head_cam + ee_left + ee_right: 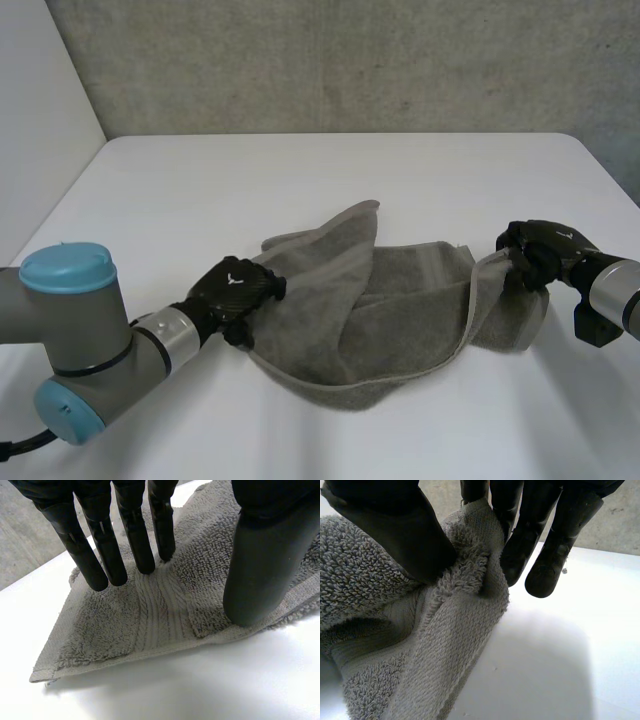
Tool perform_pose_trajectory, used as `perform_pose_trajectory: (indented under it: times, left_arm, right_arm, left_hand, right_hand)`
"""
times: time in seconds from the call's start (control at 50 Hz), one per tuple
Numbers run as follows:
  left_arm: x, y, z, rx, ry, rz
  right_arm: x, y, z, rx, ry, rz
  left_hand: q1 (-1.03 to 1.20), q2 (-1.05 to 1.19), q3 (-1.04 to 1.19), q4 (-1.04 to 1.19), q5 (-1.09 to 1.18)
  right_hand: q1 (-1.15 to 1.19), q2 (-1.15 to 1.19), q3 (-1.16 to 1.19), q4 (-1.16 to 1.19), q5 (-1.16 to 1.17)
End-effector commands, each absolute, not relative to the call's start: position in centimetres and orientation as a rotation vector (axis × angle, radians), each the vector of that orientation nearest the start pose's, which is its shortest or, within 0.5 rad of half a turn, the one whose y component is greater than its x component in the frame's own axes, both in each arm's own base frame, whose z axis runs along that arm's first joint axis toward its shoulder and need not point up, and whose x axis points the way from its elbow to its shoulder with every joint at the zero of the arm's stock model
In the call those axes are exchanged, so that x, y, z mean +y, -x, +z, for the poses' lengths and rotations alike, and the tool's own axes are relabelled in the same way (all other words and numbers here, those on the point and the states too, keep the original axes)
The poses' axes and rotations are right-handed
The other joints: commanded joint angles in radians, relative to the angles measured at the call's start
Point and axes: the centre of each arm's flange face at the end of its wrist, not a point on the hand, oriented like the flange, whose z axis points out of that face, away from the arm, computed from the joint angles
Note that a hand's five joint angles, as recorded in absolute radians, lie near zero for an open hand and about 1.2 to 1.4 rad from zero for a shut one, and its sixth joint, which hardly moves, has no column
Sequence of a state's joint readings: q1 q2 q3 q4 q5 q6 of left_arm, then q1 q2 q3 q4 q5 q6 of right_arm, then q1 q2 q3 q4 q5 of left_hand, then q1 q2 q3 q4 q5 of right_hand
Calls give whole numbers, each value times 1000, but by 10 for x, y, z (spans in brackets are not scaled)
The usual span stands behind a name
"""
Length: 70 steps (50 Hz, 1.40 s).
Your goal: Fold the towel.
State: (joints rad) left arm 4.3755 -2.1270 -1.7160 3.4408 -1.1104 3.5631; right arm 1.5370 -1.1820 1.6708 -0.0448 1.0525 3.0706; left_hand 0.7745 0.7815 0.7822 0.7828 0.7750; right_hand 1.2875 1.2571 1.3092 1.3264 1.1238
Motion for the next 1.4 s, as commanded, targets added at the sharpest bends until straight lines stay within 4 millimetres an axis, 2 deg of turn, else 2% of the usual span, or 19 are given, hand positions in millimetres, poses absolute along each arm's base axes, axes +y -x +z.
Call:
perform_pose_trajectory:
  times: [0.02,0.24,0.34,0.42,0.76,0.98,1.16,1.24,1.36,1.4]
  left_arm:
    - [-260,270,113,2497,-1458,-1925]
    - [-251,259,124,2585,-1432,-1831]
    - [-248,260,124,2603,-1464,-1830]
    - [-246,261,122,2620,-1497,-1828]
    - [-249,263,108,2651,-1505,-1788]
    - [-256,267,106,2639,-1508,-1800]
    - [-255,270,107,2632,-1522,-1805]
    - [-254,271,107,2638,-1525,-1801]
    - [-250,270,107,2649,-1529,-1790]
    - [-248,269,108,2654,-1530,-1783]
  right_arm:
    - [-323,-166,163,2294,427,-1471]
    - [-327,-162,156,2316,398,-1470]
    - [-334,-152,150,2346,337,-1476]
    - [-336,-149,144,2373,298,-1464]
    - [-335,-150,143,2369,304,-1450]
    - [-334,-151,143,2370,314,-1450]
    - [-335,-150,144,2369,317,-1454]
    - [-335,-150,144,2367,319,-1455]
    - [-335,-150,145,2364,322,-1459]
    - [-335,-150,145,2364,321,-1458]
  left_hand:
    - [-68,-75,-75,-76,-243]
    - [-100,-107,-108,-108,-275]
    - [-94,-101,-102,-103,-269]
    - [-80,-87,-87,-88,-255]
    - [0,-7,-8,-9,-175]
    - [155,148,148,147,-20]
    - [405,398,397,397,230]
    - [621,614,613,613,446]
    - [619,612,612,611,444]
    - [412,405,404,404,237]
  right_hand:
    - [109,139,87,70,98]
    - [109,139,87,70,98]
    - [109,139,87,70,98]
    - [109,139,87,70,98]
    - [109,139,87,70,98]
    - [109,139,87,70,98]
    - [109,139,87,70,98]
    - [109,139,87,70,98]
    - [109,139,87,70,98]
    - [109,139,87,70,98]
